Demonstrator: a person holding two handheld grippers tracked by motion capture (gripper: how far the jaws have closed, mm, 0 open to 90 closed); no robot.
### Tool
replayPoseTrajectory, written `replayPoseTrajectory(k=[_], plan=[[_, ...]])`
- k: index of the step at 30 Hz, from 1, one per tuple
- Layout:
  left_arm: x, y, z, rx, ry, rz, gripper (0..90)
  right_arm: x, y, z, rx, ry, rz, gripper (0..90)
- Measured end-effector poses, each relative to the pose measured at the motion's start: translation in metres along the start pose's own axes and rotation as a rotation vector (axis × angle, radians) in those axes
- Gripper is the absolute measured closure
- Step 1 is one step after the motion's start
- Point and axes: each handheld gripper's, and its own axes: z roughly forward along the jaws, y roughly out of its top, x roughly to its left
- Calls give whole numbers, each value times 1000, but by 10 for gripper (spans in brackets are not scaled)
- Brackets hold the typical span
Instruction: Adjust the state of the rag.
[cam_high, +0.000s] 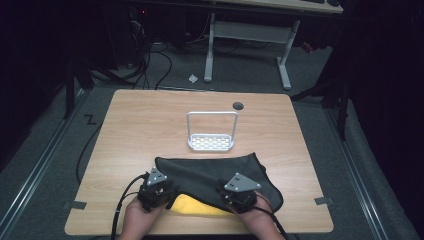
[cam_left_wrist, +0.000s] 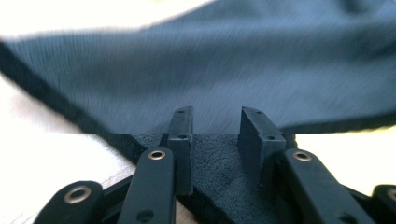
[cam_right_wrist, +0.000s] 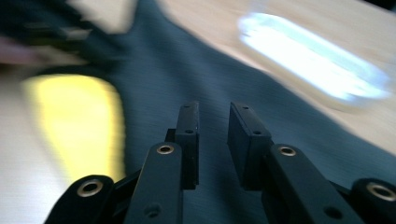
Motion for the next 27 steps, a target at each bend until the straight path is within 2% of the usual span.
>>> replayPoseTrajectory(k=[5,6,8,10,11,13,18,21,23,24,27], plan=[[0,0,-1,11,10,21,696,-51,-14,5,52,-156,57,786],[1,1,0,7,18,17,697,-63,-16,8,67,-178,74,786],[5,3,1,8,45,38,709,-83,-20,15,110,-218,114,786],[15,8,5,10,88,49,717,-97,-25,18,146,-249,132,786],[22,11,6,11,98,38,722,-102,-29,18,165,-253,141,786],[35,16,9,6,114,15,743,-108,-44,19,222,-266,129,787],[58,21,10,-10,107,-17,738,-113,-51,12,214,-280,139,798],[62,17,6,-24,95,-47,722,-121,-53,12,206,-290,155,814],[60,14,2,-33,94,-57,715,-124,-54,13,198,-292,178,813],[59,12,-1,-34,94,-70,700,-124,-54,14,198,-296,174,812],[52,9,-13,-84,38,-123,696,-119,-55,14,195,-316,152,804]])
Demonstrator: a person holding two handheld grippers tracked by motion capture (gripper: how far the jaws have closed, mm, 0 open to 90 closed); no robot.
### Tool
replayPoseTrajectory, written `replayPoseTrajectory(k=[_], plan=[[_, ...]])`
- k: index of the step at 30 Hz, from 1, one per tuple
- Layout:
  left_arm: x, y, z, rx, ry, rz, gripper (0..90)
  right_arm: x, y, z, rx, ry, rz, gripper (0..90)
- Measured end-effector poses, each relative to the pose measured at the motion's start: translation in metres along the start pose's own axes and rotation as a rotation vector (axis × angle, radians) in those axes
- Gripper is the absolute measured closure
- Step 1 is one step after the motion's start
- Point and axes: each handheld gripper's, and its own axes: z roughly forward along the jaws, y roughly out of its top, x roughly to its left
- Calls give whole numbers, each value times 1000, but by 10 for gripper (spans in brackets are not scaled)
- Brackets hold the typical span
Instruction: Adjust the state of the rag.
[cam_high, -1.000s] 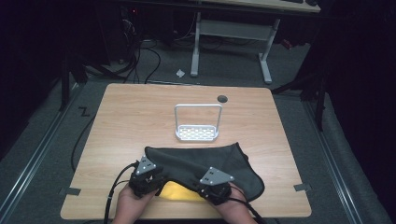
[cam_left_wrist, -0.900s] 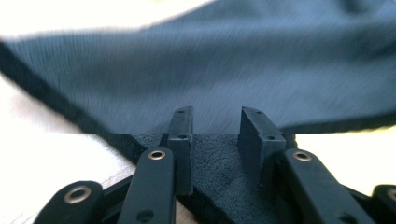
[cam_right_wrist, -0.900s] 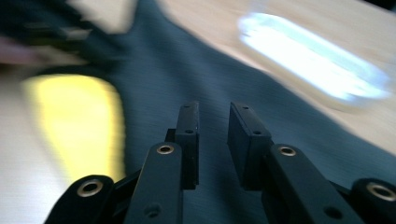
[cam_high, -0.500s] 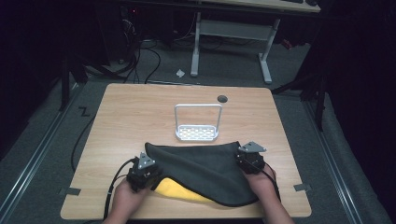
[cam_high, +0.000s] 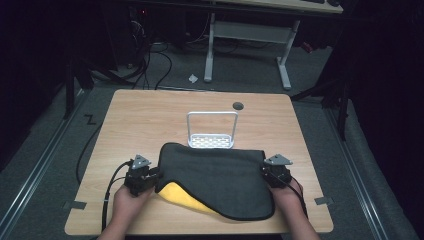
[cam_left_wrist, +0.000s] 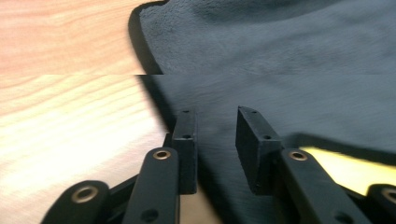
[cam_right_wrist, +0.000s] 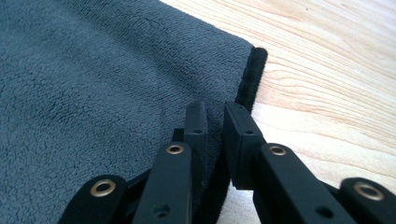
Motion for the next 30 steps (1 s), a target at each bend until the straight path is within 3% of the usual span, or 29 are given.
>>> replayPoseTrajectory(k=[3,5,7,10,11,12,14,17,22,25,28,30], plan=[[-9,3,-8,-27,-59,-29,826,0,-1,-1,-5,5,5,805],[-18,6,-6,-24,-89,-36,830,-1,-1,0,-7,11,12,806],[-25,8,1,8,-95,-19,745,-1,-1,0,-7,9,11,805],[-28,5,11,68,-99,-32,554,-1,-2,0,-9,8,3,805],[-29,2,11,77,-88,-23,590,-1,-2,0,-10,8,3,805],[-32,0,10,82,-75,-5,714,0,-2,0,-10,7,0,805],[-36,-6,4,77,-64,17,813,0,-2,0,-8,2,-6,805],[-39,-19,-12,62,-67,12,837,1,-2,0,-11,-1,-15,805],[-39,-43,-43,48,-79,-50,773,0,-3,-1,-16,8,-10,803],[-41,-51,-60,20,-76,-59,743,0,-4,-1,-18,9,-10,800],[-43,-53,-73,-19,-108,-118,633,0,-4,-1,-16,6,-12,797],[-44,-47,-79,-60,-119,-111,629,0,-4,-1,-17,7,-10,788]])
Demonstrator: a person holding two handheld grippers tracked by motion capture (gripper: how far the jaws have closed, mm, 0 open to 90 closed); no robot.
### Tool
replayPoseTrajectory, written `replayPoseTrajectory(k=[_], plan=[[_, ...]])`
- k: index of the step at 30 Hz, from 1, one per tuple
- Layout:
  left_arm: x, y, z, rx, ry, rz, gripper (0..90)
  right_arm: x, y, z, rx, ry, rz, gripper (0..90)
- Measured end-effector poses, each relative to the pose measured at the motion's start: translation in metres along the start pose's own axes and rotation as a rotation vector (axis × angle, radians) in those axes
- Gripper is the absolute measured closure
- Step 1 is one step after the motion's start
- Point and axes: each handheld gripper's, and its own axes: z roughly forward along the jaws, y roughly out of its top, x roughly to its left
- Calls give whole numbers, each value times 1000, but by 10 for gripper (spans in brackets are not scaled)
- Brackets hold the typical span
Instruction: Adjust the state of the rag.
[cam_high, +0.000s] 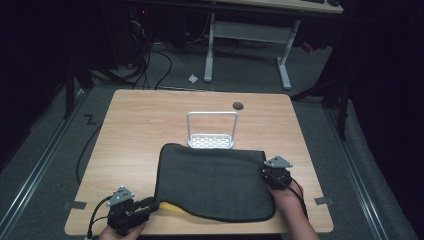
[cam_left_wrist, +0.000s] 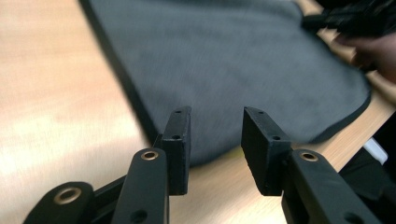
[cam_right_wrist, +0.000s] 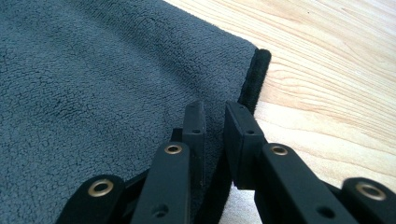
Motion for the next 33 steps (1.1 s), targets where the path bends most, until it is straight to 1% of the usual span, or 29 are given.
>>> replayPoseTrajectory(k=[2,4,5,7,9,10,12,13,15,16,18,21,23,25,28,30,31,32,33], plan=[[1,11,0,-25,23,34,629,1,0,0,-1,-1,2,784],[7,22,8,-20,26,46,630,1,0,0,-2,0,1,780],[10,27,15,-12,34,57,630,1,-1,0,-3,-1,0,780],[17,37,34,33,58,88,632,1,-1,-1,-3,-2,-1,780],[23,45,56,80,71,104,639,1,-1,-1,-2,-1,1,777],[26,47,67,93,85,125,642,1,-1,-1,-4,2,2,771],[30,50,86,131,116,150,644,2,-3,-3,-6,9,6,759],[31,50,93,148,123,153,637,3,-3,-4,-6,9,2,758],[33,51,101,159,123,155,613,3,-5,-6,-5,15,3,753],[33,51,102,154,131,171,614,3,-5,-7,-6,18,3,752],[32,52,102,166,135,174,622,3,-7,-10,1,22,3,745],[27,49,101,175,128,190,633,2,-11,-14,4,28,8,737],[21,47,102,180,107,202,629,1,-14,-17,8,22,8,734],[14,45,105,181,85,212,622,-3,-17,-19,11,7,6,731],[4,46,114,181,44,212,625,-16,-21,-20,20,-32,10,721],[-7,45,121,188,17,235,625,-26,-24,-21,26,-60,34,718],[-13,44,124,196,7,254,625,-31,-25,-21,32,-66,58,707],[-18,44,126,197,8,275,625,-34,-26,-22,32,-66,73,694],[-21,45,129,196,7,286,625,-36,-26,-23,29,-60,85,682]])
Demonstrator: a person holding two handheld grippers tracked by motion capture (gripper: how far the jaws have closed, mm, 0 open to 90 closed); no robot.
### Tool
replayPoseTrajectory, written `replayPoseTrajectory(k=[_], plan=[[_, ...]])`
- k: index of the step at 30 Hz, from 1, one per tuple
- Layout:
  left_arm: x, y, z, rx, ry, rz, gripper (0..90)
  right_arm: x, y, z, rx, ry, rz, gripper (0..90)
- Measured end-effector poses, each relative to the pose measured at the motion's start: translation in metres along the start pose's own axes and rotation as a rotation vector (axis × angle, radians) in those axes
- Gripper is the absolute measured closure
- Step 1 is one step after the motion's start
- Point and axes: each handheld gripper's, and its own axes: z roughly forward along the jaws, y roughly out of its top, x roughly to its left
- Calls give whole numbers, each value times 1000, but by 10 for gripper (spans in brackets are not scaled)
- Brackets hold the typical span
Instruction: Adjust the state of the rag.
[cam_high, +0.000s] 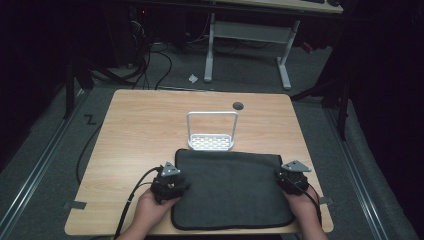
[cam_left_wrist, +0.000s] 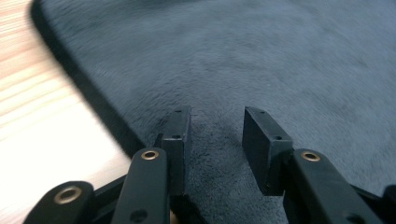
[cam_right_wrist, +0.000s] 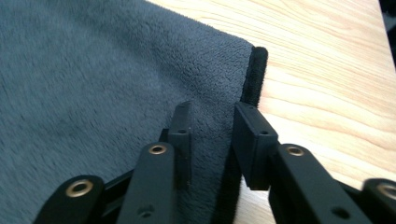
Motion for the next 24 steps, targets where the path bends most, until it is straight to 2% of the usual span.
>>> replayPoseTrajectory(k=[1,3,4,6,8,9,14,18,20,21,22,24], plan=[[0,3,2,-2,12,11,625,0,1,-1,-13,9,8,681],[4,10,6,-24,36,0,612,2,6,-1,-45,22,3,678],[8,13,8,-33,59,-1,601,4,9,1,-51,24,-1,678],[15,18,13,-22,70,-20,595,5,17,9,-42,25,-14,677],[17,18,17,-11,63,-32,610,4,17,17,-2,18,-6,681],[15,18,16,-6,55,-28,614,4,15,17,2,26,3,686],[-4,11,11,15,0,10,630,5,-2,-4,21,42,11,679],[-10,9,9,33,-22,30,619,4,-12,-20,28,49,14,632],[-10,9,8,34,-21,35,612,-1,-6,-28,-40,69,54,636],[-9,9,8,32,-21,34,612,-8,0,-29,-66,51,74,629],[-7,9,8,32,-24,30,613,-16,6,-27,-79,42,103,596],[-5,9,9,24,-27,20,613,-30,13,-16,-69,36,179,538]])
